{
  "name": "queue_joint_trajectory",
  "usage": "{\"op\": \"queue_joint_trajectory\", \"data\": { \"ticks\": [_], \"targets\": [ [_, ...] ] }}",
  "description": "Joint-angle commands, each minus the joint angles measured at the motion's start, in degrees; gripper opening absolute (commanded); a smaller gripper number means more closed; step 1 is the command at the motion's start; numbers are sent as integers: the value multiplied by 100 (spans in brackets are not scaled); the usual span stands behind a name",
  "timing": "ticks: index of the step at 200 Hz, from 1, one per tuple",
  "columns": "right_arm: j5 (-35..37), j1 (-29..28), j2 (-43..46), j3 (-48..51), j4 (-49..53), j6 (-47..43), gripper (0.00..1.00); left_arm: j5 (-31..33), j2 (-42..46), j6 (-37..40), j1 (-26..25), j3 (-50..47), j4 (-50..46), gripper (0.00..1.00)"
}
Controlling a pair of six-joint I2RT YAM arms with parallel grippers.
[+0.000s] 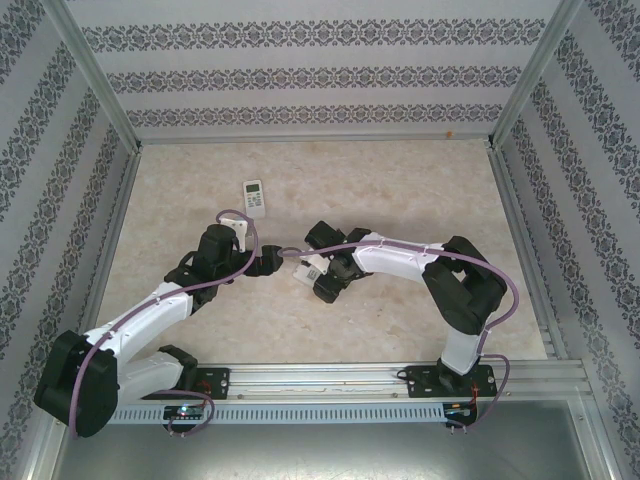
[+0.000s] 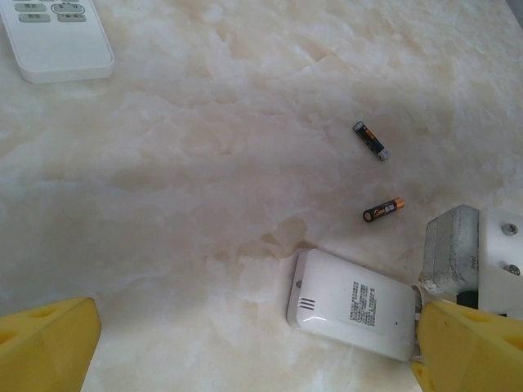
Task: Load the batteries into the remote control
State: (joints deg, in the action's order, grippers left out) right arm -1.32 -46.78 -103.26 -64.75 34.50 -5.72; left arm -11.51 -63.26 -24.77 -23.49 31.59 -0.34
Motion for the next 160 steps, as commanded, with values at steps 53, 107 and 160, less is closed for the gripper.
{"op": "queue_joint_trajectory", "data": {
  "ticks": [53,107,160],
  "targets": [
    [54,-35,219,-203,215,235,73,-47,-71,-79,82,-43,297,100],
    [-319,222,1206,159,-77,1730,76,-300,-417,28,90,386,-166,100],
    [-1076,657,1973,1737,-1107,5475,67,-1217,-2019,466,78,1957,-1783,87]
  ]
}}
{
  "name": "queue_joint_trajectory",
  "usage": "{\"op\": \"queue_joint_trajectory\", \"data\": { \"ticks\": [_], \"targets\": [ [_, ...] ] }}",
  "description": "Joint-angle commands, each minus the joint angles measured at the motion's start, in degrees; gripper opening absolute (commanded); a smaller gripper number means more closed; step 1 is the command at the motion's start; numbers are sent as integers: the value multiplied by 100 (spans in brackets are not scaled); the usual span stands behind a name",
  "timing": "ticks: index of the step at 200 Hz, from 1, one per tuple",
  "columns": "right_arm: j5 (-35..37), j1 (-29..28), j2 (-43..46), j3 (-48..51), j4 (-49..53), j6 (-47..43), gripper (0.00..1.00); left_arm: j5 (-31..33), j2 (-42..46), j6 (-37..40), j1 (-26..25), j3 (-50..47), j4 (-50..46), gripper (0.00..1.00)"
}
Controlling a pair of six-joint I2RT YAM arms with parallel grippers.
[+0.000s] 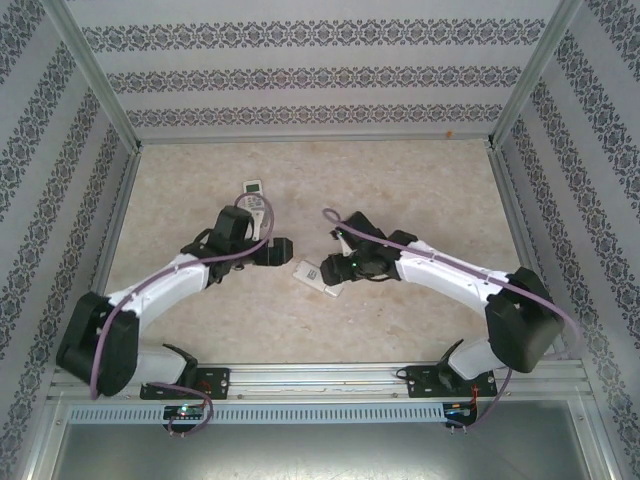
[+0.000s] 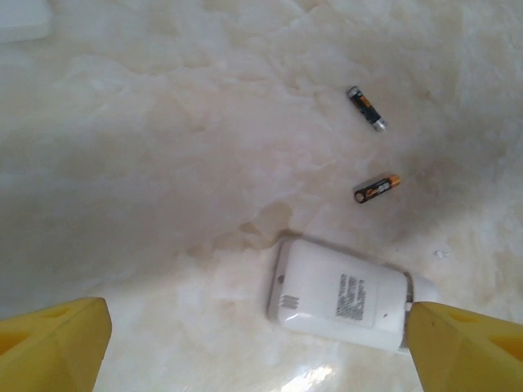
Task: Load the batteries into the remote control
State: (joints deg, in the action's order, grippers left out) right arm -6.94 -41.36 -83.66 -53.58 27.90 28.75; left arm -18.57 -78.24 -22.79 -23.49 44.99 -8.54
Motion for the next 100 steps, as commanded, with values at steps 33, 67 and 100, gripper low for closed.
{"op": "queue_joint_trajectory", "data": {
  "ticks": [33,67,100],
  "targets": [
    [-599,137,-177,852,-765,2402,59,-1054,-1320,328,78,1181,-1451,78],
    [-694,186,-395,968,-1325,2664,53,-1195,-1822,415,72,1511,-1851,69],
    [-709,181,-640,916,-1277,2671,49,-1340,-2243,506,67,1809,-2248,64]
  ]
}}
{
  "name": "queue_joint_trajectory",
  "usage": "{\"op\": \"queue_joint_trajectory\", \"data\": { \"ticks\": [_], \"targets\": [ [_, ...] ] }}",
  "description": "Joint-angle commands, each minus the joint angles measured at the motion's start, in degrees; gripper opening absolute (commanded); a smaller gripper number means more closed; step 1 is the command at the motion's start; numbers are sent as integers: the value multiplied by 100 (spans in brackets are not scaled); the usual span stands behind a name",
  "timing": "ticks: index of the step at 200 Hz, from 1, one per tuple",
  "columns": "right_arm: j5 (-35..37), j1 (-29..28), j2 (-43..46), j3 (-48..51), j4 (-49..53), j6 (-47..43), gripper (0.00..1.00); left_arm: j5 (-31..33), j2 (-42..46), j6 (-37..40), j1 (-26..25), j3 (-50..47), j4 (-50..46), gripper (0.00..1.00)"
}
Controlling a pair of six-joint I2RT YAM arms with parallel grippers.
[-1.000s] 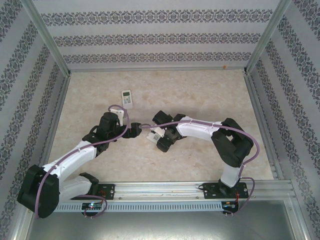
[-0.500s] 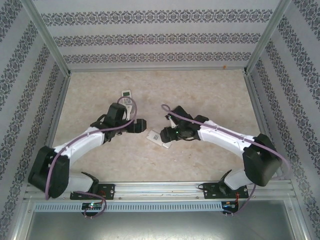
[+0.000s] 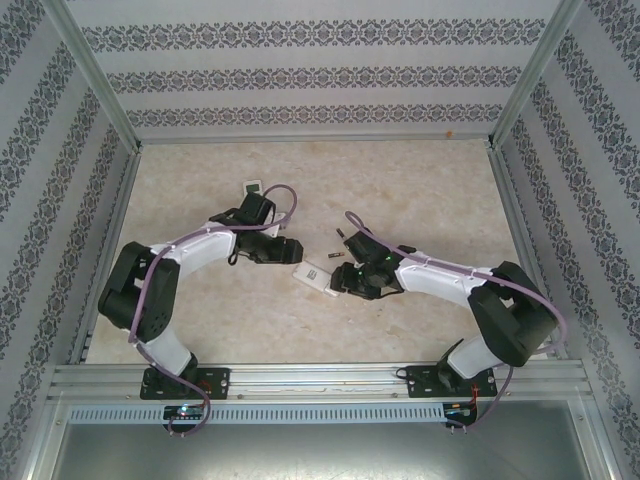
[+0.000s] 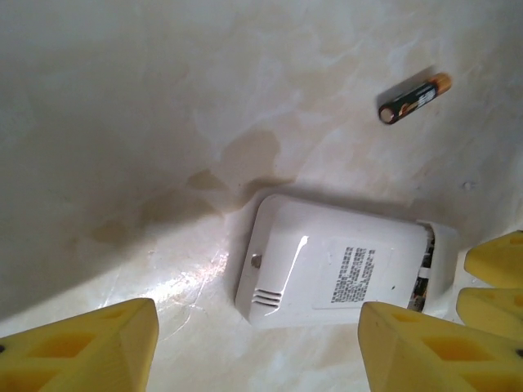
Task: Load the batteries into the remote control
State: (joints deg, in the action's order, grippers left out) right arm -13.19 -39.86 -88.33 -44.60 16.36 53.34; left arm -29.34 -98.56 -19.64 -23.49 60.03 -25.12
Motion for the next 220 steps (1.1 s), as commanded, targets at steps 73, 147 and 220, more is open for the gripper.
{"op": "queue_joint_trajectory", "data": {
  "ticks": [73,147,220],
  "targets": [
    [1,-145,-298,-44,354,33,44,-899,-729,357,64,513,-725,60],
    [289,-389,-418,-268,1073,-304,41,-1047,-1080,385,28,698,-1002,43],
    [443,-716,-806,-664,1376,-500,42,-1003,-1149,448,10,774,-1164,42]
  ]
}}
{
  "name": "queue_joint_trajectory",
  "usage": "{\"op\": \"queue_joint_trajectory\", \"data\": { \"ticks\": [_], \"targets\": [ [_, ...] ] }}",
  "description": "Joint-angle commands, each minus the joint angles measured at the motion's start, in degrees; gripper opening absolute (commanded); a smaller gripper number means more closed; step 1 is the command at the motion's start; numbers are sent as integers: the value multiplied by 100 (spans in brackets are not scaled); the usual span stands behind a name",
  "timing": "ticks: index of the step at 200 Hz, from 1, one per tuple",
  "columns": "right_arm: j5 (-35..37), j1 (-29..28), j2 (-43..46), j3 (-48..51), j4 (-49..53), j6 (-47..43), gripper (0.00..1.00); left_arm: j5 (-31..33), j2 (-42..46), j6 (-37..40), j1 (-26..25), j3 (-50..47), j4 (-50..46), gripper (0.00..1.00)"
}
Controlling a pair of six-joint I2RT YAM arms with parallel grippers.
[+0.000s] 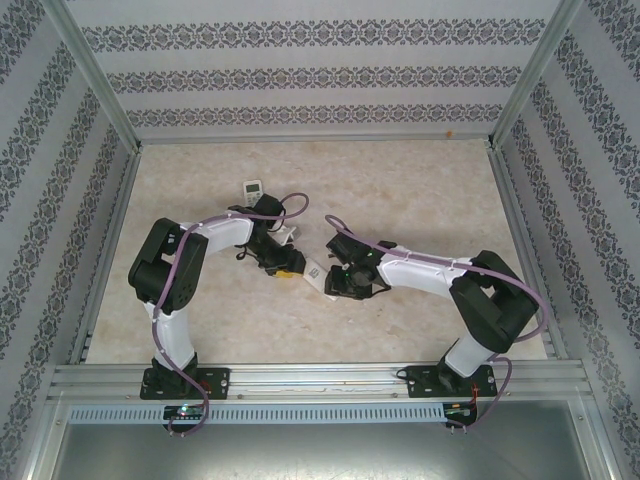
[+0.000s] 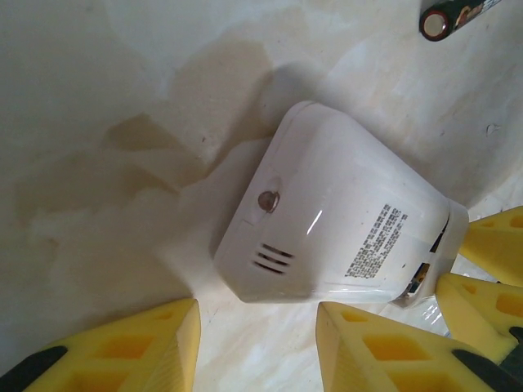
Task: Load the batteries into the remote control
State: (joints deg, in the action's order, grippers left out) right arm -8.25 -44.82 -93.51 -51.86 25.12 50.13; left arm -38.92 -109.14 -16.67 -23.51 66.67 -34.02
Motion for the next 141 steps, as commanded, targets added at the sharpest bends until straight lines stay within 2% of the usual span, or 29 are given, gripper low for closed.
{"op": "queue_joint_trajectory", "data": {
  "ticks": [1,141],
  "targets": [
    [-57,-220,-289,62,501,-179,42,-46,-95,153,13,113,-282,42],
    [290,-918,-827,-64,1183,268,35,34,-142,172,9,137,-469,41]
  ]
}}
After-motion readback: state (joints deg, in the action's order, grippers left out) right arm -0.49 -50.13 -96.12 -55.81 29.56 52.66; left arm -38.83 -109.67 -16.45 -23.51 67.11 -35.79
